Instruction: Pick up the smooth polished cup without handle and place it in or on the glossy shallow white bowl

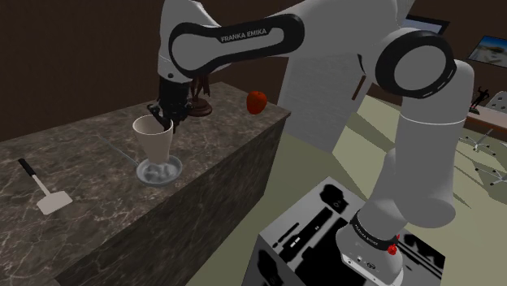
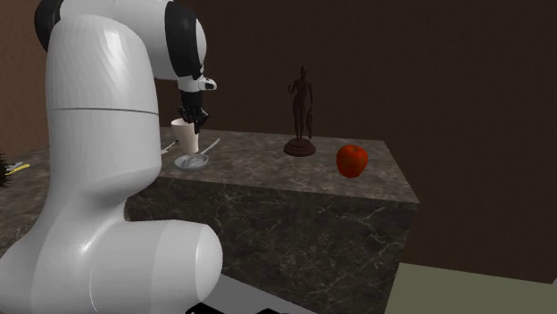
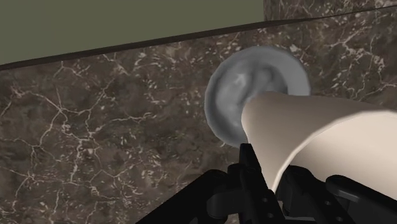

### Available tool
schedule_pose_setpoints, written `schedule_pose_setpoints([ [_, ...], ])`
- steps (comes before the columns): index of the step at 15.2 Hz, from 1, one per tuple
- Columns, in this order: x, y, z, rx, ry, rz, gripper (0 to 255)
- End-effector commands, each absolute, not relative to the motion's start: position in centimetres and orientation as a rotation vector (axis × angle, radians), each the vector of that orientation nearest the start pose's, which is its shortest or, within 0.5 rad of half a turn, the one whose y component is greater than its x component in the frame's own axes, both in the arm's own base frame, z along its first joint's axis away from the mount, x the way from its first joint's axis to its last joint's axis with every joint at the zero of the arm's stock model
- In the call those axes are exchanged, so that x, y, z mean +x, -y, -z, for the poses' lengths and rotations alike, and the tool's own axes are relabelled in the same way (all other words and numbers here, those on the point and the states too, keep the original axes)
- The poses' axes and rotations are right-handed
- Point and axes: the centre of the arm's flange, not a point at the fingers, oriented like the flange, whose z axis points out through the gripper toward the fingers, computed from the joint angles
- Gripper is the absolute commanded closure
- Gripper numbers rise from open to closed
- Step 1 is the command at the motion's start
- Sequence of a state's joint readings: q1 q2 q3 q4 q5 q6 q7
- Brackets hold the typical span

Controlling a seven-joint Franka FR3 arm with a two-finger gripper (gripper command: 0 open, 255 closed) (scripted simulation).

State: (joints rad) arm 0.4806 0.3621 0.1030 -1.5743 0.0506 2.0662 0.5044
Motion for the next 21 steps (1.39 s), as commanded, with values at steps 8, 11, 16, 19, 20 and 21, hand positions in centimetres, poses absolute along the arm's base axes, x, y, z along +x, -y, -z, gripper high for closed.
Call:
schedule_pose_setpoints([
  [8,56.9,-36.8,-41.5,-3.000,0.074,0.106,255],
  [11,56.9,-36.8,-41.5,-3.000,0.074,0.106,255],
  [16,56.9,-36.8,-41.5,-3.000,0.074,0.106,0],
  [19,56.8,-36.7,-42.8,-3.000,0.074,0.106,0],
  [20,56.8,-36.5,-44.1,-3.000,0.074,0.106,0],
  [21,56.7,-36.3,-45.4,-3.000,0.074,0.106,0],
])
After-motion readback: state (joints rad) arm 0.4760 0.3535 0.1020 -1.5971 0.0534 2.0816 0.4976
